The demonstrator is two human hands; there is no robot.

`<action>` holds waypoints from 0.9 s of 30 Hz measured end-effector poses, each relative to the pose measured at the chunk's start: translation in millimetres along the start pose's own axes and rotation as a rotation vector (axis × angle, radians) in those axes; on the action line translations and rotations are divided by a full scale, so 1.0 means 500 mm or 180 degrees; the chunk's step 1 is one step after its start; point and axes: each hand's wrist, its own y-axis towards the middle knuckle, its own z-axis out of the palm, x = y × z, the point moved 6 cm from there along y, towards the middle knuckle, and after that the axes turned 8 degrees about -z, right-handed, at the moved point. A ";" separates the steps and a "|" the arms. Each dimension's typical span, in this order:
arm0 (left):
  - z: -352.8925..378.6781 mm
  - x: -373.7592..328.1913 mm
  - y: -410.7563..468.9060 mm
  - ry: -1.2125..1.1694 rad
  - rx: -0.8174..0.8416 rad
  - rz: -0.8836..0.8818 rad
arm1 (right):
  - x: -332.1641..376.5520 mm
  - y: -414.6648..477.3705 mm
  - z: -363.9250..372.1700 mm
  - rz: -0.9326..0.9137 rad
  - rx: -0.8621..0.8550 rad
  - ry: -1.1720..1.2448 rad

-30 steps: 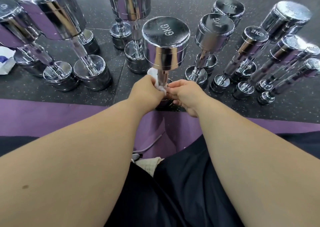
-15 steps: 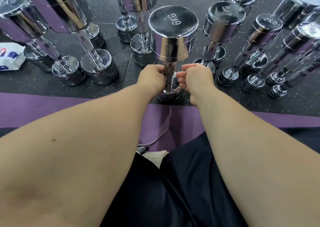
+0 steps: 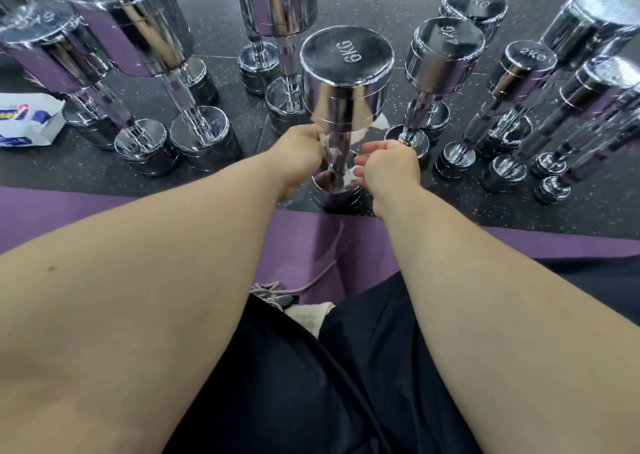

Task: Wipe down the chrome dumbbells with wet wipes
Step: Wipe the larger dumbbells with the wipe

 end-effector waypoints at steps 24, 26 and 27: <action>-0.003 0.034 0.006 0.0627 -0.0207 -0.0067 | -0.007 0.051 0.039 0.0151 0.0756 0.0488; -0.012 0.030 0.001 0.0295 -0.0038 -0.0142 | 0.003 0.047 0.043 0.0109 0.1015 0.0266; -0.017 0.027 0.000 0.0217 -0.0009 -0.0144 | 0.008 0.047 0.046 0.0014 0.1131 0.0084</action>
